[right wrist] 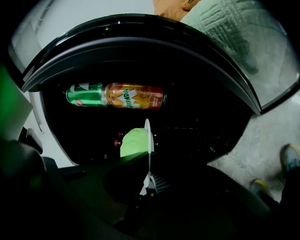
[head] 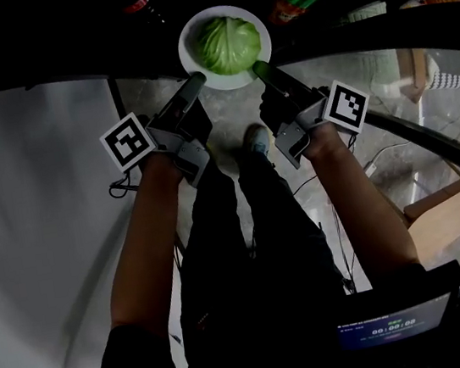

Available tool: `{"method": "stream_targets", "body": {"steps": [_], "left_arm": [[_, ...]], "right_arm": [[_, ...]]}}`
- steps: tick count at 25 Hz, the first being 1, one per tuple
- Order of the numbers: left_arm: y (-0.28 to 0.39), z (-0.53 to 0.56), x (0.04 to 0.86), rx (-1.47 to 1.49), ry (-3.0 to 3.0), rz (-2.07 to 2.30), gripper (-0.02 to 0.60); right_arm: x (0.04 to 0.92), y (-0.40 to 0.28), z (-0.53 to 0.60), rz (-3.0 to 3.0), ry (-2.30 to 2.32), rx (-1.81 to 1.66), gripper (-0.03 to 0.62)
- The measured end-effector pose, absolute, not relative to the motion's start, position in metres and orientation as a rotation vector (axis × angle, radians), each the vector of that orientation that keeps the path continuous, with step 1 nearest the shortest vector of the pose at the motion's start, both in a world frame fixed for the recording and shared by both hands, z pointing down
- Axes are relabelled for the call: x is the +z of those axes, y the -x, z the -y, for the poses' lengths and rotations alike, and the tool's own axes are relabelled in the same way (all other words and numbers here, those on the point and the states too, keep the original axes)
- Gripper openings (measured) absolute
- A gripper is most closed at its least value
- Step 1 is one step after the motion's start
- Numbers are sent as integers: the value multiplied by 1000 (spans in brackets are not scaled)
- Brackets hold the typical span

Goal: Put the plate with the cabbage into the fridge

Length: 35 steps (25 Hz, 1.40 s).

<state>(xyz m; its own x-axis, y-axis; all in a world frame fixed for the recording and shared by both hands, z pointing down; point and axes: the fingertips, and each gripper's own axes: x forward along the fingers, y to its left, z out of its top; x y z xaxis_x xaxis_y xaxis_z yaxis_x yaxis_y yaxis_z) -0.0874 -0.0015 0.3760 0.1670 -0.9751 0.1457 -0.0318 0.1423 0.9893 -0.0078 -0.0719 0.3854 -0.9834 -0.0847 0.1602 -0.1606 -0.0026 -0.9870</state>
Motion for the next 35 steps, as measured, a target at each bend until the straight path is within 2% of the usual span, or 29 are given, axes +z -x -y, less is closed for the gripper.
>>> {"method": "stream_targets", "body": {"steps": [35], "left_arm": [[86,0,378,-1110,-1041,1193,11]], "right_arm": [[386,7,74,2205,-314,2220,17]]}}
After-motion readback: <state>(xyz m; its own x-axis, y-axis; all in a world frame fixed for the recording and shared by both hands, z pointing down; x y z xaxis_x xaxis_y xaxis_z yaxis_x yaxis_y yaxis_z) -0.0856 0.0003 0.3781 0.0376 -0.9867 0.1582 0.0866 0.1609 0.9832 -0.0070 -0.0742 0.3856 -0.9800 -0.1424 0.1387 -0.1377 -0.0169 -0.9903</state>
